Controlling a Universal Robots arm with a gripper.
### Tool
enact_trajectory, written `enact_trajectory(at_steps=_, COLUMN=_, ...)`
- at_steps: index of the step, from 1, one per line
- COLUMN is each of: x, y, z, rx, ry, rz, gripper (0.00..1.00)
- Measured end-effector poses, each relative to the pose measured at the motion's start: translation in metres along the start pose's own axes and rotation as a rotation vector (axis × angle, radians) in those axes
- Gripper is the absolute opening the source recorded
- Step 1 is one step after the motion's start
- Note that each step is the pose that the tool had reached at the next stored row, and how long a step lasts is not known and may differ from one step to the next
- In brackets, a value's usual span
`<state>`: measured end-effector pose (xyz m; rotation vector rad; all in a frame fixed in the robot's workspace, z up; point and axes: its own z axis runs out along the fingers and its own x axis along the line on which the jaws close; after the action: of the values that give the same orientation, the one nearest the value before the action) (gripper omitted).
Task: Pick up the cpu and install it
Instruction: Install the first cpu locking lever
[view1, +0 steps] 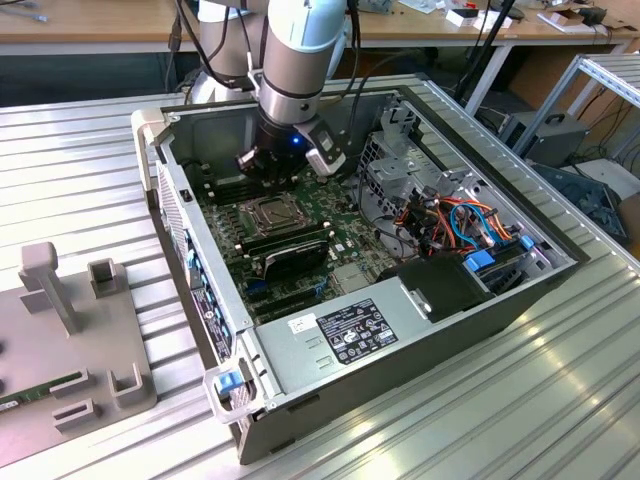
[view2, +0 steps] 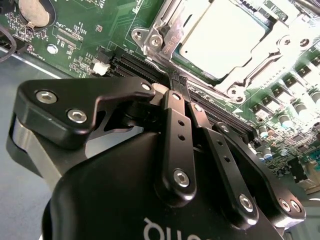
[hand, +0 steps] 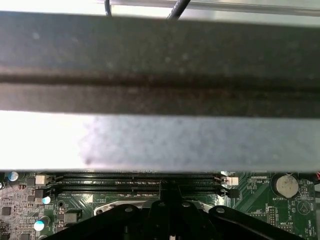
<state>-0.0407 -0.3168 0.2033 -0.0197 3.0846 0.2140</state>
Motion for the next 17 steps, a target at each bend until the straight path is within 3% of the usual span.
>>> enact_trajectory(at_steps=12, x=-0.0007, y=-0.0004, z=0.0029, rx=0.0016, ry=-0.0002, rz=0.0, gripper=0.11)
enact_trajectory(at_steps=17, x=-0.0012, y=0.0009, z=-0.006, rx=0.0016, ry=-0.0001, rz=0.0, gripper=0.11)
